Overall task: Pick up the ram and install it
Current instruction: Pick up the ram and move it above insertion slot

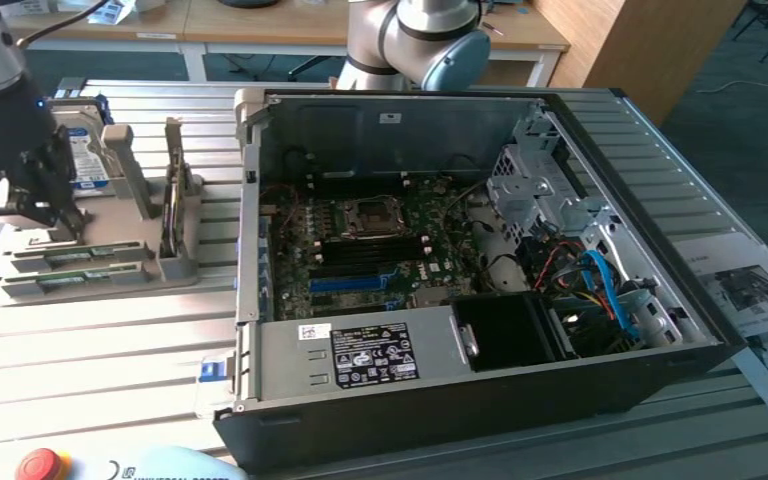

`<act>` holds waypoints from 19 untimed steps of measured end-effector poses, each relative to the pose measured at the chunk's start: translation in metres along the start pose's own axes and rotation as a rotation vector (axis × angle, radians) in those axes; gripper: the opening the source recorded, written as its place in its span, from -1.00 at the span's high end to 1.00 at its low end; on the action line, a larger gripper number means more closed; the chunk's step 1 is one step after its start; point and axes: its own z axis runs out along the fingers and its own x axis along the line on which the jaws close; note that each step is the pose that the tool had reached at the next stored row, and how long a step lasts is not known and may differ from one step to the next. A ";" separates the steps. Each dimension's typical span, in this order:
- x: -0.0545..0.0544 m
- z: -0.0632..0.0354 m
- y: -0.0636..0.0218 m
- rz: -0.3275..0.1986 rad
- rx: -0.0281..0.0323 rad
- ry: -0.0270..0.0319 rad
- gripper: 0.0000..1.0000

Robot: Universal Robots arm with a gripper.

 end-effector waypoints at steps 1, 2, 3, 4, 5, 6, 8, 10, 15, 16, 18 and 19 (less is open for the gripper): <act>0.002 0.0001 -0.0001 0.000 0.0001 -0.0001 0.38; 0.003 0.0001 -0.0001 0.000 0.0000 0.0000 0.38; 0.003 0.0001 -0.0001 0.000 -0.0001 0.0000 0.38; 0.003 0.0001 -0.0001 0.000 0.0000 -0.0001 0.38; 0.003 0.0001 -0.0001 0.000 0.0000 -0.0001 0.38; 0.003 0.0001 -0.0001 0.000 0.0000 -0.0001 0.38; 0.003 0.0008 -0.0001 0.000 0.0002 -0.0001 0.38; 0.003 0.0021 -0.0001 0.000 0.0001 -0.0001 0.38; 0.004 0.0066 0.0000 0.000 0.0001 -0.0001 0.38; 0.004 0.0077 0.0000 0.000 0.0000 0.0000 0.38; 0.004 0.0095 0.0000 0.000 0.0000 0.0000 0.38; 0.004 0.0104 0.0000 0.000 0.0000 0.0000 0.38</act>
